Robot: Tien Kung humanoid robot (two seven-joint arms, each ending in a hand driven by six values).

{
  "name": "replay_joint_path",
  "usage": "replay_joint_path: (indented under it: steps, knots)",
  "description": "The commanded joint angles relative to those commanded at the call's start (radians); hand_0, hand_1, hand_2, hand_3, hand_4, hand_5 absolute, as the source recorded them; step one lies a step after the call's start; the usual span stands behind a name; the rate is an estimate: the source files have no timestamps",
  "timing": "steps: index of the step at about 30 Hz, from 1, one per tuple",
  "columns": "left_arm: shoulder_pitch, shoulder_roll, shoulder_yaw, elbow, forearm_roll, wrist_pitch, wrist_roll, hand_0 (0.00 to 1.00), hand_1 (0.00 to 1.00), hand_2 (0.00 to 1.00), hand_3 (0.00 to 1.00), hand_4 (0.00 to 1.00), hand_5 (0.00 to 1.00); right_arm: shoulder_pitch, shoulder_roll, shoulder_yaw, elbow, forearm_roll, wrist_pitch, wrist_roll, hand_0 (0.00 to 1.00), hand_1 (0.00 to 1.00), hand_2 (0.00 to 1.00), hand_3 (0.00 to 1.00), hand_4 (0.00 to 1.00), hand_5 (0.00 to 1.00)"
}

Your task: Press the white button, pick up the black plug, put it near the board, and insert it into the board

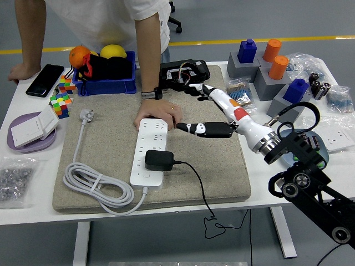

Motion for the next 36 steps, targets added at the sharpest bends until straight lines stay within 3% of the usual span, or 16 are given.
replay_joint_path:
  steps: [1,2,7,8,22,29,36]
  knots:
    - [-0.001,-0.001,-0.001,0.000,0.002,0.000,0.000,0.655,0.655,0.651,0.651,0.621,0.010,-0.022,-0.004,0.029,0.001,0.023,-0.006,0.031,0.839,0.847,0.828,0.855,0.998,0.522]
    - [-0.001,-0.001,-0.001,0.000,0.001,0.000,-0.001,0.655,0.655,0.650,0.650,0.620,0.009,-0.041,-0.008,0.052,0.003,0.042,-0.010,0.056,0.890,0.876,0.847,0.864,0.998,0.679]
    - [-0.003,-0.004,-0.001,0.000,-0.001,-0.001,-0.004,0.655,0.655,0.650,0.650,0.620,0.009,-0.140,-0.017,0.184,0.018,0.112,-0.025,0.164,0.890,0.876,0.847,0.864,0.998,0.679]
    - [-0.003,-0.004,-0.003,0.000,0.001,-0.001,-0.003,0.654,0.655,0.651,0.651,0.621,0.011,-0.152,-0.014,0.203,0.020,0.116,-0.026,0.173,0.901,0.883,0.847,0.865,0.998,0.791]
    - [0.017,-0.001,-0.004,0.000,0.010,-0.001,-0.009,0.655,0.655,0.651,0.651,0.621,0.010,-0.319,0.090,0.508,0.070,0.199,0.019,0.273,0.903,0.877,0.842,0.861,0.998,0.837]
    - [0.017,0.001,0.009,0.000,-0.001,-0.001,-0.016,0.655,0.656,0.652,0.651,0.621,0.010,-0.359,0.088,0.611,0.102,0.203,0.040,0.311,0.906,0.880,0.853,0.872,0.998,0.846]
    - [0.023,0.003,-0.019,0.000,0.028,-0.002,-0.004,0.655,0.655,0.651,0.651,0.621,0.009,-0.360,0.087,0.615,0.106,0.190,0.031,0.310,0.906,0.886,0.865,0.880,0.998,0.857]
